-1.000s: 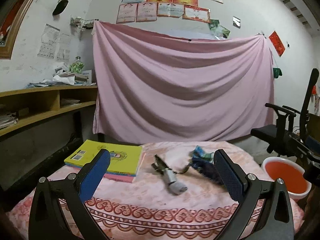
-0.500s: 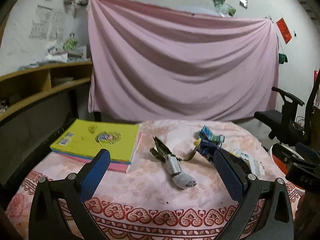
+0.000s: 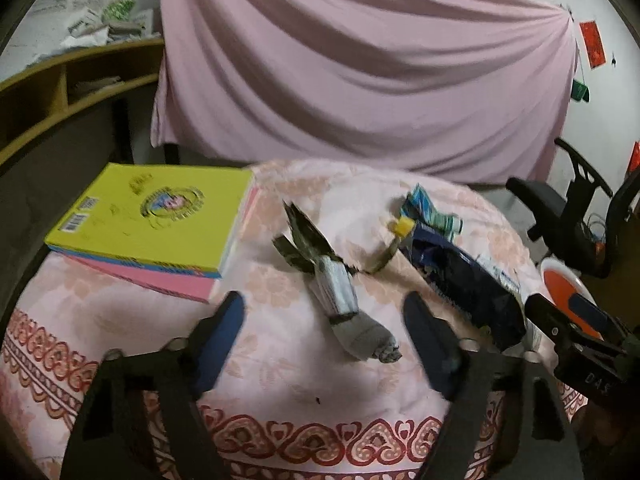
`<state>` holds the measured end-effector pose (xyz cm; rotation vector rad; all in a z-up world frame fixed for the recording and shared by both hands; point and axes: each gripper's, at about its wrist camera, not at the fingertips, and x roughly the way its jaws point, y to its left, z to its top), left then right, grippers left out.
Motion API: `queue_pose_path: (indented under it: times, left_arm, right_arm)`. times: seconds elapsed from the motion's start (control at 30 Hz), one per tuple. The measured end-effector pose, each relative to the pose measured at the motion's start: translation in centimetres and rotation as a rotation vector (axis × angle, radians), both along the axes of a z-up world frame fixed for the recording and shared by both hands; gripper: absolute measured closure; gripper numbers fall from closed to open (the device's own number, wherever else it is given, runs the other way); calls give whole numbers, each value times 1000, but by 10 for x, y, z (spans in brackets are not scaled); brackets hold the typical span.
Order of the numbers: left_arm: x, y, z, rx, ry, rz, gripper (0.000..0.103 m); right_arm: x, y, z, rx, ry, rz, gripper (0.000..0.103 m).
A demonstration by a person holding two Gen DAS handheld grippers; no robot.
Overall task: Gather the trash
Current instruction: 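Grasp the white sock wrapper with left tool while right tool grasps white packet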
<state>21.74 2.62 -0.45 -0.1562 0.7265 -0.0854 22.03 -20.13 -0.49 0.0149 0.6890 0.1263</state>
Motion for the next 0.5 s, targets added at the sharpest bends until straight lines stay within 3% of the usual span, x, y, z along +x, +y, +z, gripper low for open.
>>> queue_pose_path:
  times: [0.33,0.5]
  left_arm:
    - [6,-4,-8,-110,89,-58,74]
    - [1,-11,-6,-93,80,-71,81]
  right_arm:
    - [1,-5,-12,75,95,21,26]
    - [-5,-3,-9,73,91,47,41]
